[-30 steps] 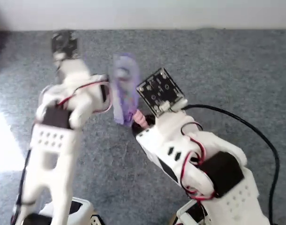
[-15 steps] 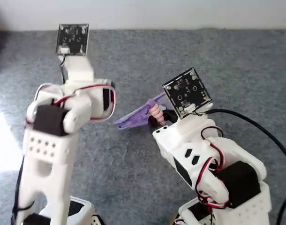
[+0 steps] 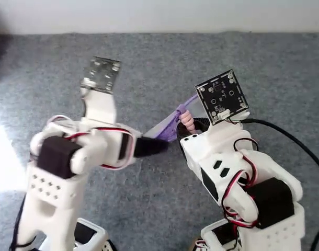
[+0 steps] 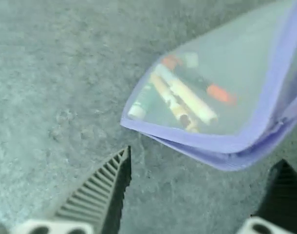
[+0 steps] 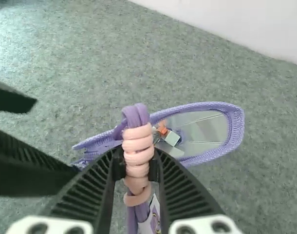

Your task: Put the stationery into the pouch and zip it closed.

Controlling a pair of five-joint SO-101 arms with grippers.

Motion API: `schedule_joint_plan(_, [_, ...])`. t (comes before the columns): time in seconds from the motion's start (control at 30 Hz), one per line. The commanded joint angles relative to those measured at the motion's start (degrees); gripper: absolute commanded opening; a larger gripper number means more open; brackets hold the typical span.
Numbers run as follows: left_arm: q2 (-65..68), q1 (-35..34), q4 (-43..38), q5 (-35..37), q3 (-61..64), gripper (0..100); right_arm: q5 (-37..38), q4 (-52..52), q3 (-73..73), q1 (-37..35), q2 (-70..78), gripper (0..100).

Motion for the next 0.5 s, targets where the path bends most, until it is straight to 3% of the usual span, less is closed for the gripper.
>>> schedule_joint_plan(0.0, [-1.14,3.96,-4.92,-1.76,2.86,42,-0.44,-0.75,-2.55,0.75,-1.1,0.8])
schedule_joint_plan(0.23, [-1.05,5.36,-9.85,-3.43,5.58,42,-0.53,0.31,-2.99,0.75,-1.1,0.8])
schedule_joint_plan(0.47, [-1.23,5.36,-20.13,-3.43,15.08,42,-0.09,0.4,-2.81,0.84,-4.0,0.8])
